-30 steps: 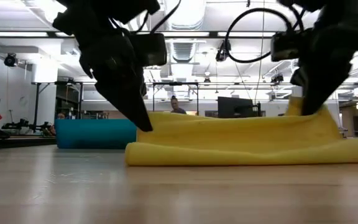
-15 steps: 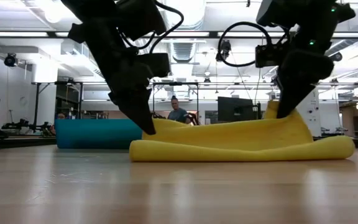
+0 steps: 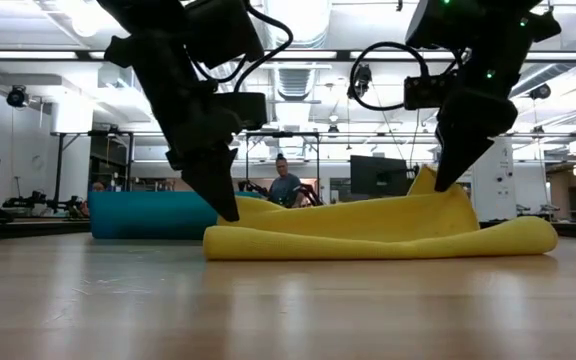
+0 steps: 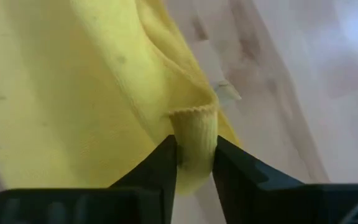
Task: Fold microfiber towels
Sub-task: Fold the yellow microfiber towel
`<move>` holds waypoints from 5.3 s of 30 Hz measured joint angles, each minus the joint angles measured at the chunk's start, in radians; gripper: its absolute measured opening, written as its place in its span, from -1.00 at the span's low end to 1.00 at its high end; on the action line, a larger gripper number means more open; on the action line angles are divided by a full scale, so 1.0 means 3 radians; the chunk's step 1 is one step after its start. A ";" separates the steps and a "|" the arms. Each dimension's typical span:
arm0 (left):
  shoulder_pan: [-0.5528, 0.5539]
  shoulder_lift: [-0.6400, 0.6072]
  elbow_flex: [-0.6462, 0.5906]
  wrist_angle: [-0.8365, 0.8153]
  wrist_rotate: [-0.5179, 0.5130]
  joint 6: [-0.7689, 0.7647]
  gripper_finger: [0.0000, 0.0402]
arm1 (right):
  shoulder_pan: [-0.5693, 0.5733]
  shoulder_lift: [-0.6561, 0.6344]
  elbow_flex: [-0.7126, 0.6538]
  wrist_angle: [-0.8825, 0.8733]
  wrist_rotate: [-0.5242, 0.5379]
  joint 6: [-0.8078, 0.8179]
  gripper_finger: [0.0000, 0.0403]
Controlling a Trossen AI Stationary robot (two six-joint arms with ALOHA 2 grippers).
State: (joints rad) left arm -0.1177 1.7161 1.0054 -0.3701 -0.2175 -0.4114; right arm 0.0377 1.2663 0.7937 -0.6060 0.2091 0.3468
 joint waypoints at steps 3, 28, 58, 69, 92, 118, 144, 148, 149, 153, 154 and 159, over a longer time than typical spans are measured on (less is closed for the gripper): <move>0.0000 0.0000 0.0000 -0.0005 -0.0002 -0.0002 -0.94 | -0.0030 -0.0006 0.0001 -0.0074 0.0118 -0.0026 -0.50; -0.0197 -0.0398 0.0063 -0.0188 0.0030 -0.0004 -0.37 | 0.0042 -0.0419 -0.0287 0.0185 0.0068 0.0447 -0.58; -0.0121 -0.0361 -0.0535 0.0868 -0.0694 -0.1752 -0.37 | -0.0737 -0.0191 -0.1045 0.1986 -0.0024 0.0790 -0.08; -0.0070 -0.0217 -0.0541 0.1044 -0.0715 -0.1751 -0.37 | -0.0737 -0.0169 -0.1045 0.1995 -0.0026 0.0785 -0.60; -0.0071 -0.0490 -0.0545 0.0913 -0.0414 -0.1477 -0.37 | -0.0572 -0.0622 -0.1033 0.1751 -0.1113 0.0020 -0.92; -0.0089 -0.0287 -0.0935 0.1738 -0.0569 -0.1728 0.07 | 0.0339 -0.0618 -0.1069 0.1739 -0.1707 0.0004 -0.92; -0.0581 -0.0165 -0.0930 0.2165 0.0697 -0.0426 -0.79 | 0.0340 -0.0617 -0.1069 0.1687 -0.1668 0.0057 -0.92; -0.0580 -0.0202 -0.0931 0.2160 0.0840 -0.0453 -0.82 | 0.0340 -0.0617 -0.1069 0.1686 -0.1669 0.0063 -0.92; -0.0573 -0.0217 -0.0931 0.2161 0.0841 -0.0497 -0.82 | 0.0340 -0.0617 -0.1069 0.1686 -0.1669 0.0063 -0.92; -0.0549 -0.0257 -0.0933 0.2131 0.0841 -0.0524 -0.82 | 0.0340 -0.0617 -0.1069 0.1685 -0.1669 0.0061 -0.92; -0.0544 -0.0270 -0.0933 0.2137 0.0841 -0.0507 -0.82 | 0.0340 -0.0617 -0.1069 0.1687 -0.1669 0.0061 -0.92; -0.0512 -0.0335 -0.0888 0.2145 0.0531 -0.0222 -0.82 | 0.0340 -0.0617 -0.1069 0.1687 -0.1668 0.0027 -0.92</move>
State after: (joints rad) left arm -0.2712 1.6156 0.7389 0.2733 -0.0583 -0.4781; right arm 0.1398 1.0813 0.4728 -0.0998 -0.2913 0.3550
